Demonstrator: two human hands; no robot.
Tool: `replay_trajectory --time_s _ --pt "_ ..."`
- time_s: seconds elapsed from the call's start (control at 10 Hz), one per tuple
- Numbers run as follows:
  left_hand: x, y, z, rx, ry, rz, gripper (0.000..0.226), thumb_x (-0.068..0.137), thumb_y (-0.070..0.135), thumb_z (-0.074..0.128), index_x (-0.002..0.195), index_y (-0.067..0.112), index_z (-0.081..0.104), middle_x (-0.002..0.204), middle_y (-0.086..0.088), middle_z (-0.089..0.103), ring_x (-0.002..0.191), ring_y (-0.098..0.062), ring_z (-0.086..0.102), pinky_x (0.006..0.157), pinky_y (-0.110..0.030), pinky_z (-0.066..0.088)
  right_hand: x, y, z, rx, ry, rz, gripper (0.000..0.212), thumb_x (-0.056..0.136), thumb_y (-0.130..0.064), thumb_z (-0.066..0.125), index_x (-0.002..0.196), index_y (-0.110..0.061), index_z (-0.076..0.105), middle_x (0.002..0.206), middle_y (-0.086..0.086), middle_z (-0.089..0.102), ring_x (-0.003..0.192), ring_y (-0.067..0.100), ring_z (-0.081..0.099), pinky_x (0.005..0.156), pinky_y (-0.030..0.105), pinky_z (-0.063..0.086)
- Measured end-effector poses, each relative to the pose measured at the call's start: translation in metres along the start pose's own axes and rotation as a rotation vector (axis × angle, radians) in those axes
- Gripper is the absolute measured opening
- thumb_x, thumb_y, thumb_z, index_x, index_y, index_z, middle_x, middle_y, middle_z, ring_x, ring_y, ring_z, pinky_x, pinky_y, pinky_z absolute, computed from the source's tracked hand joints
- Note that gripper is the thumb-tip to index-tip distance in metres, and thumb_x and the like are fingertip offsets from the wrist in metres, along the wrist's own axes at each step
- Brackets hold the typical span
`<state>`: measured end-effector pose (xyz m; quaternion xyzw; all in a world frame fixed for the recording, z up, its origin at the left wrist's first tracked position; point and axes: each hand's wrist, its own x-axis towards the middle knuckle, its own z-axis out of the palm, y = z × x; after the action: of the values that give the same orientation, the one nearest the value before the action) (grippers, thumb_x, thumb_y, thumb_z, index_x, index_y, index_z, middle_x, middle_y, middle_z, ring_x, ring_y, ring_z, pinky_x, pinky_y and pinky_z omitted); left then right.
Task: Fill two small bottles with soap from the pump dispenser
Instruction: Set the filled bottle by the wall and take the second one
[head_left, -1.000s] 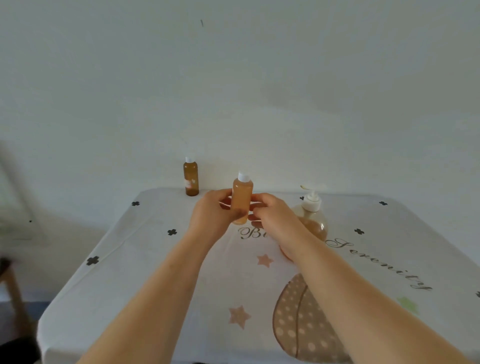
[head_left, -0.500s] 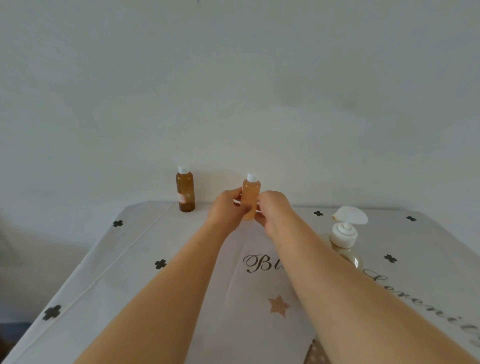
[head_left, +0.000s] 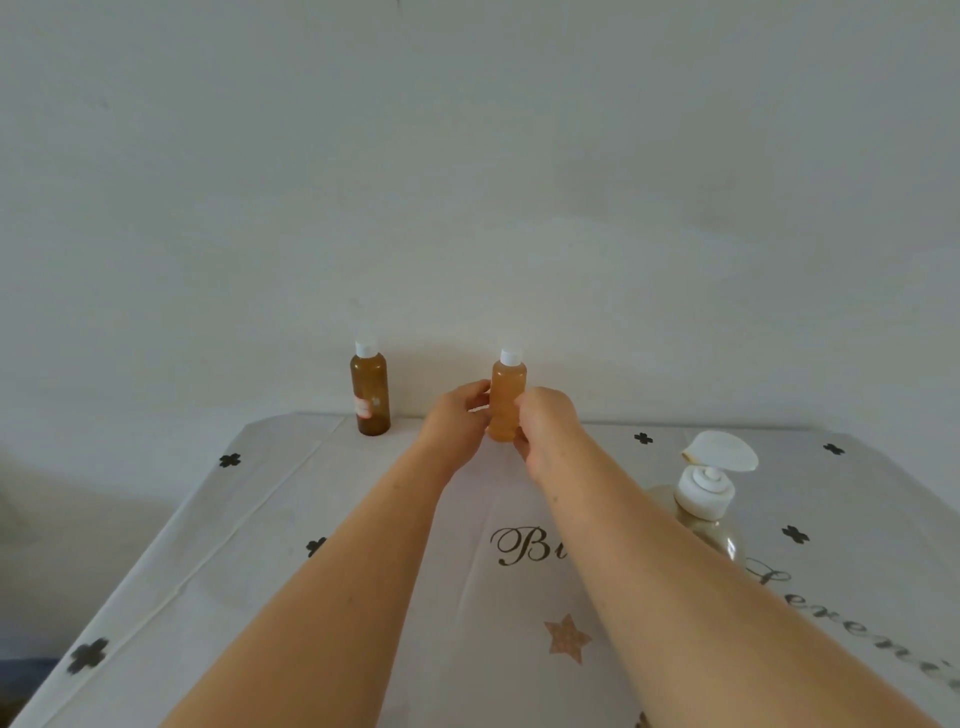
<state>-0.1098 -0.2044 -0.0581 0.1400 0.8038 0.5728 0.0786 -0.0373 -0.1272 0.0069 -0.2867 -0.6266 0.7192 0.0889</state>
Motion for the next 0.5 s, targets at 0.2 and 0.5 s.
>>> replay_trajectory --time_s 0.2,0.5 --pt "-0.021 -0.006 -0.018 0.045 0.149 -0.018 0.042 0.098 0.003 0.049 0.136 0.02 0.055 0.13 -0.002 0.06 0.118 -0.022 0.058 0.102 -0.042 0.05 0.013 0.007 0.006 -0.154 0.146 -0.037 0.027 0.103 -0.006 0.039 0.125 -0.002 0.055 0.079 0.005 0.047 0.06 0.014 0.038 0.054 0.028 0.031" --pt "-0.06 -0.008 -0.078 -0.003 0.604 -0.095 0.031 0.081 -0.007 0.038 0.089 0.014 0.059 0.081 0.0 0.058 0.069 -0.022 0.05 0.055 -0.029 0.037 0.013 0.034 0.047 -0.262 -0.048 -0.257 0.033 0.092 0.0 0.038 0.109 -0.016 0.061 0.112 0.007 0.063 0.087 0.024 0.061 0.078 0.035 0.05"
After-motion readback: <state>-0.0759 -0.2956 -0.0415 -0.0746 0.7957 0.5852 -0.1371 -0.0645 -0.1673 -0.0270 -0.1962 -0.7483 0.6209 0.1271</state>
